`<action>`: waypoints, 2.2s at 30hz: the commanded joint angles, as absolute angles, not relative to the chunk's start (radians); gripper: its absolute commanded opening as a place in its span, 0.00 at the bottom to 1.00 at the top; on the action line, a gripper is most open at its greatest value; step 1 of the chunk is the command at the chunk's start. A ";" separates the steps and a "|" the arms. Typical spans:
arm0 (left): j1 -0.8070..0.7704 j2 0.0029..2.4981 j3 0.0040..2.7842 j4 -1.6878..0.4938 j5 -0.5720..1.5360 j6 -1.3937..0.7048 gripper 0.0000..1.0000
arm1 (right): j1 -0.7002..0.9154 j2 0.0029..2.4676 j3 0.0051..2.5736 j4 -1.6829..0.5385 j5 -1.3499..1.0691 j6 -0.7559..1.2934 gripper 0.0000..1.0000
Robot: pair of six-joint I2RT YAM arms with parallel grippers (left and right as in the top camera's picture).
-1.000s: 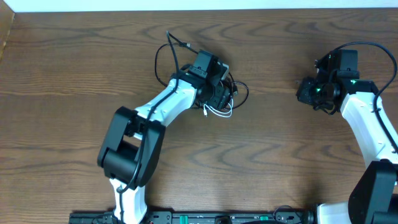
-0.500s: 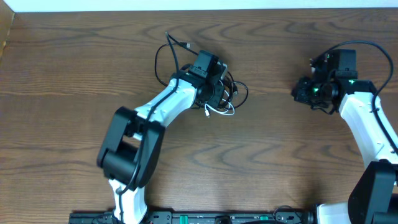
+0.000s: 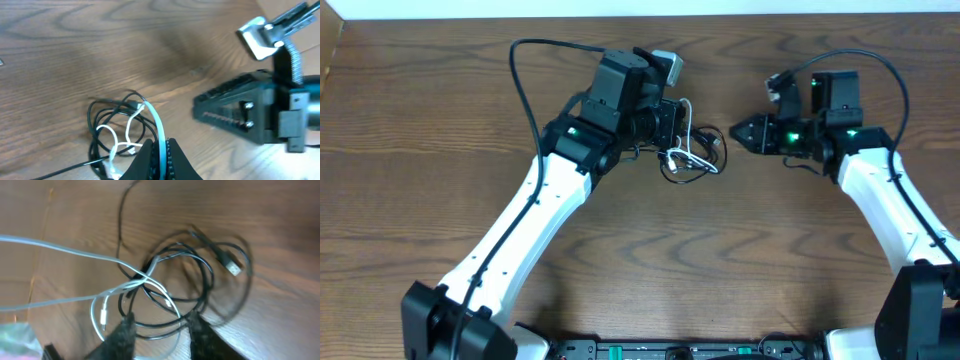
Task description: Untangle cables
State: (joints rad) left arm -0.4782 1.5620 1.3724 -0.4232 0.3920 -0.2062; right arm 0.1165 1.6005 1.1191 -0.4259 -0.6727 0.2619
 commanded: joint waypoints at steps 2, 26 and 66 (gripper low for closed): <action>-0.479 1.497 1.387 -0.419 0.423 -0.235 0.07 | 0.167 1.629 1.116 -0.392 -0.706 0.320 0.40; -0.469 1.380 1.387 -0.416 0.396 -0.223 0.07 | 0.296 1.904 1.116 -0.276 -0.776 0.527 0.56; -0.012 1.195 1.376 -0.586 0.558 -0.283 0.08 | 0.168 1.904 1.116 -0.645 -0.209 0.395 0.39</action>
State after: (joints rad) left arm 0.0059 1.1500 1.3735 -0.5148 0.4839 -0.2794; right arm 0.1783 1.8854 1.1305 -0.6395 -0.2169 0.4511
